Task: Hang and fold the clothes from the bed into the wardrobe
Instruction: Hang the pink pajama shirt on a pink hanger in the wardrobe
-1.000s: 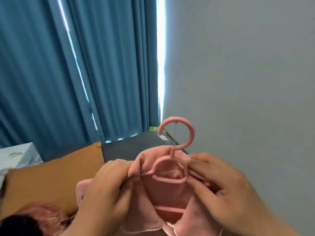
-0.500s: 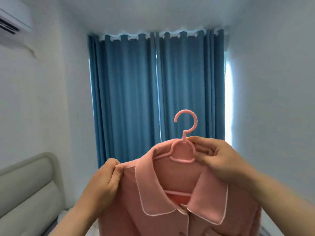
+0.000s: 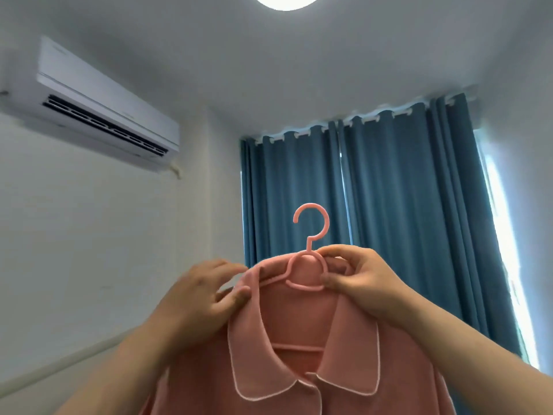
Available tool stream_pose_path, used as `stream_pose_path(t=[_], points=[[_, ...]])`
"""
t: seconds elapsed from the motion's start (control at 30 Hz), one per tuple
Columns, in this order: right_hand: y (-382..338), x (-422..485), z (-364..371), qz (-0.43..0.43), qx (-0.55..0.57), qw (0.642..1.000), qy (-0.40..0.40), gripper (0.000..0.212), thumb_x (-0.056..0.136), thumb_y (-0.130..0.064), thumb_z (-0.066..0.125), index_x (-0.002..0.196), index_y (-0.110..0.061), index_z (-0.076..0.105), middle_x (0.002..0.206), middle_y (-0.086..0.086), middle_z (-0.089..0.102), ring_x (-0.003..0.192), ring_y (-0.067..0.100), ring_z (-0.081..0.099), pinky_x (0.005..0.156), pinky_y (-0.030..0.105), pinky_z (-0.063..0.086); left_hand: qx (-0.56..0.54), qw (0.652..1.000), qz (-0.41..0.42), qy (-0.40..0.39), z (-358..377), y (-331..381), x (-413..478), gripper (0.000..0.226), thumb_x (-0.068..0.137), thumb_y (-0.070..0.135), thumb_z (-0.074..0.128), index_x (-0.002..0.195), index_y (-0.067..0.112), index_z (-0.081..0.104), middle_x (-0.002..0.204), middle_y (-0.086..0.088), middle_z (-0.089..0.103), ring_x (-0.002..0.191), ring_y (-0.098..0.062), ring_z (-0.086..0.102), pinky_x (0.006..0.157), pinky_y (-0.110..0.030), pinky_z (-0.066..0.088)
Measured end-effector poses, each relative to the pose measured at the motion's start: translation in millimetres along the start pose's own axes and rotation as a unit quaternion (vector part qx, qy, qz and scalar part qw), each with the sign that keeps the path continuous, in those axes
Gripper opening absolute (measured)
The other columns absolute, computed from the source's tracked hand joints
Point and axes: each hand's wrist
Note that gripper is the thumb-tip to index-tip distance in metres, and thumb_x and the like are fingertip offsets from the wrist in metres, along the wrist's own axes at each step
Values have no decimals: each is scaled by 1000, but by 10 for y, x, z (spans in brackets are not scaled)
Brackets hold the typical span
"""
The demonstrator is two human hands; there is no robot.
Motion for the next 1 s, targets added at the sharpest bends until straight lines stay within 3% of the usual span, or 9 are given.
stream_pose_path(t=[0.07,0.13,0.37,0.5,0.6,0.7,0.8,0.9,1.0], points=[[-42,56,103,-19,10,1000,-13,34,80,16,66,105,-7,69,101,2,75,99,13,70,86,22,53,56,997,-1,-55,-5,209,44,15,88,49,49,77,39,49,85,18,59,88,-13,58,71,-29,42],[-92,96,183,-44,-18,998,-41,33,81,11,68,106,-11,69,102,-2,75,99,9,69,87,21,51,77,995,-33,-56,-52,276,7,27,91,43,52,67,35,40,76,16,53,83,-18,58,65,-31,37],[-357,198,461,-124,-77,985,-93,32,81,-17,75,98,-42,64,87,-13,71,80,-1,66,78,17,49,149,980,-130,5,-682,398,-432,25,78,55,38,72,32,44,86,8,65,84,-20,60,68,-33,43],[-410,323,600,-173,-193,966,-20,24,81,-24,61,57,-26,57,51,-8,53,52,12,49,54,28,40,215,960,-175,38,-1113,418,-660,31,80,56,39,82,27,51,89,9,66,87,-19,61,70,-33,44],[-542,386,883,-185,-240,950,75,30,74,-32,51,52,-13,44,45,2,40,49,20,39,50,37,38,244,948,-201,46,-1313,543,-797,29,82,53,45,84,25,54,88,8,66,85,-19,61,71,-35,47],[-643,308,1170,-217,-126,963,-101,31,91,-42,53,75,-21,68,65,-5,65,66,14,58,64,33,49,238,933,-259,75,-1537,633,-1005,29,77,53,47,80,25,55,77,10,64,76,-16,60,69,-36,49],[-681,188,1379,-183,15,938,-294,20,96,-38,54,94,-27,71,87,-18,70,80,-5,61,74,18,47,211,918,-317,108,-1771,658,-1314,18,75,46,59,75,28,56,64,14,60,62,-7,56,62,-33,46],[-667,97,1711,-222,-7,934,-278,21,89,-28,64,74,-13,61,64,-8,57,58,1,46,57,23,39,200,903,-362,116,-1936,695,-1626,13,80,32,71,74,28,60,59,16,57,54,-2,49,55,-22,38],[-697,-71,2122,-237,37,932,-272,25,83,-23,69,67,-8,57,56,-7,46,54,3,39,53,24,32,207,884,-403,118,-2089,763,-1941,25,72,39,68,71,15,61,56,13,54,53,-1,46,54,-23,37]])
Point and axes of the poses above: each hand's wrist, its own x-axis towards the middle knuckle, its own z-axis out of the palm, y = z × x
